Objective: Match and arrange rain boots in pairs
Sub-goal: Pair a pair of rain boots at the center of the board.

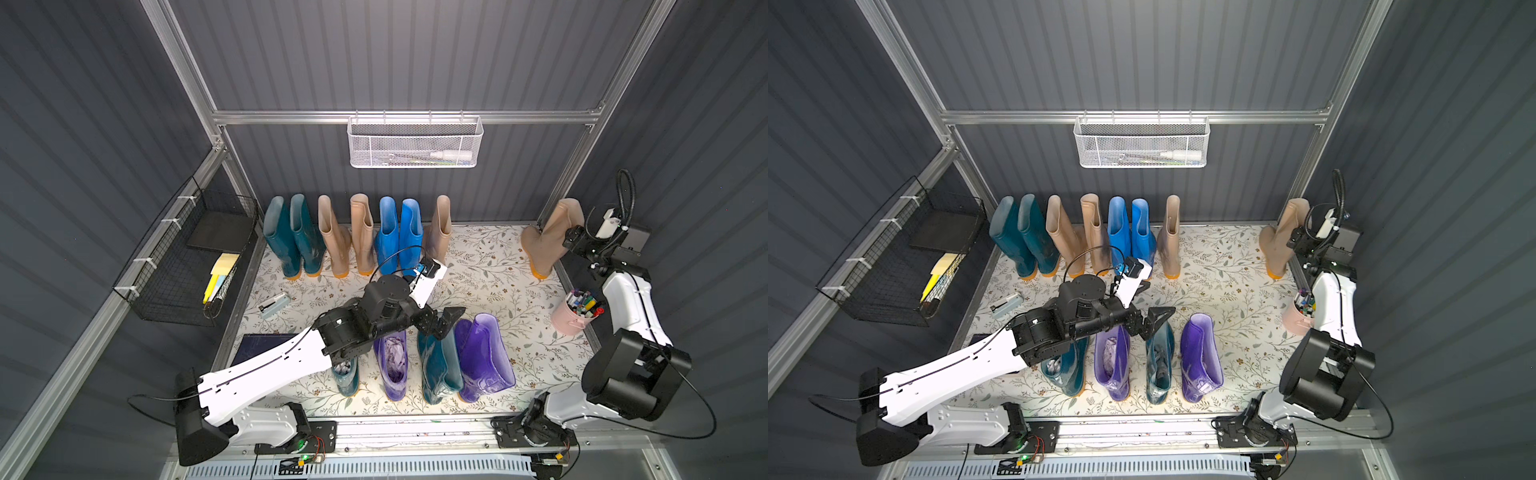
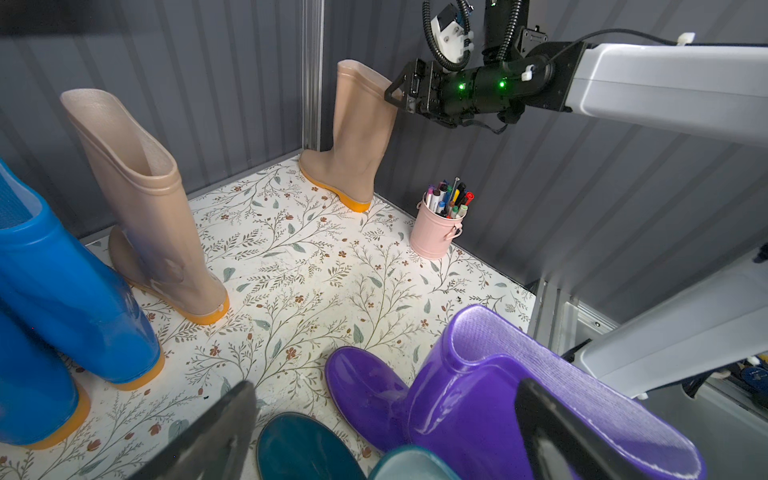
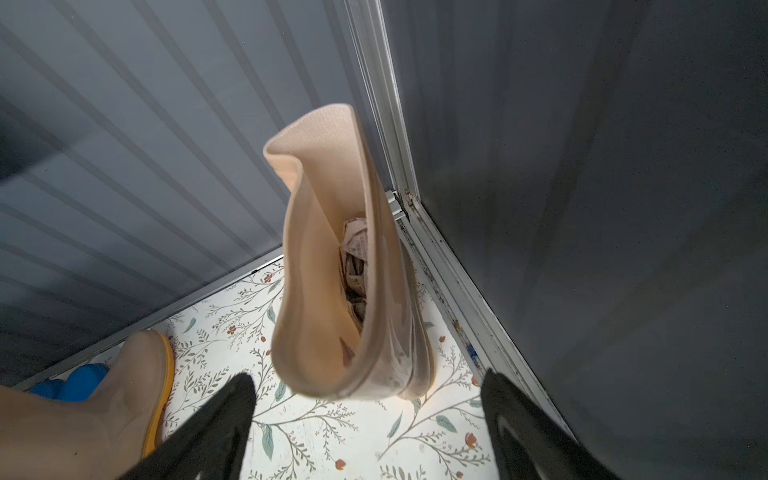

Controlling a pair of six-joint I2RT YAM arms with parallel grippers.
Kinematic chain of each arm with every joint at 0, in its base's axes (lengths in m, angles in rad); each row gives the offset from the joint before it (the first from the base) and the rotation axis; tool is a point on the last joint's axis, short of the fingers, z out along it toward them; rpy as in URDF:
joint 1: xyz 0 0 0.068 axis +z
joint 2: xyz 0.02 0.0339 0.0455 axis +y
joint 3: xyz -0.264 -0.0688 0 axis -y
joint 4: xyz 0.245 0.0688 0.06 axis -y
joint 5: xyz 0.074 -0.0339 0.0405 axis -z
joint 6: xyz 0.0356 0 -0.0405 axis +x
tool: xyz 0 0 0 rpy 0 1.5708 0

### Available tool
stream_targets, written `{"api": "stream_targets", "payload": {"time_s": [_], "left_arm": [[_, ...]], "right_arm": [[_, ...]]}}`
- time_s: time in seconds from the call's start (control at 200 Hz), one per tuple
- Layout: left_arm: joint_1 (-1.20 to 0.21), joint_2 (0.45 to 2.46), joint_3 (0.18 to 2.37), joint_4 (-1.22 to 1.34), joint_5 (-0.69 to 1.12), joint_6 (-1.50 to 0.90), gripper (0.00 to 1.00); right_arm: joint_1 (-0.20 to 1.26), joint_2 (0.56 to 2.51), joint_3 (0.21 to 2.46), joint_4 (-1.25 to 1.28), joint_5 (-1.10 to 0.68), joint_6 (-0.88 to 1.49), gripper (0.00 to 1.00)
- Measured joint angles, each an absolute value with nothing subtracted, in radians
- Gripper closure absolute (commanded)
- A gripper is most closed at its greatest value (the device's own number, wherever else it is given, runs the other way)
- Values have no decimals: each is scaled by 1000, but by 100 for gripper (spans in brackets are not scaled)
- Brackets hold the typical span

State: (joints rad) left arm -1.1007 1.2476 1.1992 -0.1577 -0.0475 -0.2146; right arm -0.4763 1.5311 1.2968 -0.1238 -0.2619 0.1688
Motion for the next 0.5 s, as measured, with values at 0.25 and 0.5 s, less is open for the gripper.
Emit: {"api": "stream_targets", "payload": {"time_s": [0.25,0.5], "left_arm": [[-1101,1248,1199,-155,-47,-220,2],[-1101,1251,1199,-154,-47,-222,2]], "right_arm": [[-476,1621,1388,-144,-339,168,21],[-472,1670,1427,-176,-371,171,35]]}}
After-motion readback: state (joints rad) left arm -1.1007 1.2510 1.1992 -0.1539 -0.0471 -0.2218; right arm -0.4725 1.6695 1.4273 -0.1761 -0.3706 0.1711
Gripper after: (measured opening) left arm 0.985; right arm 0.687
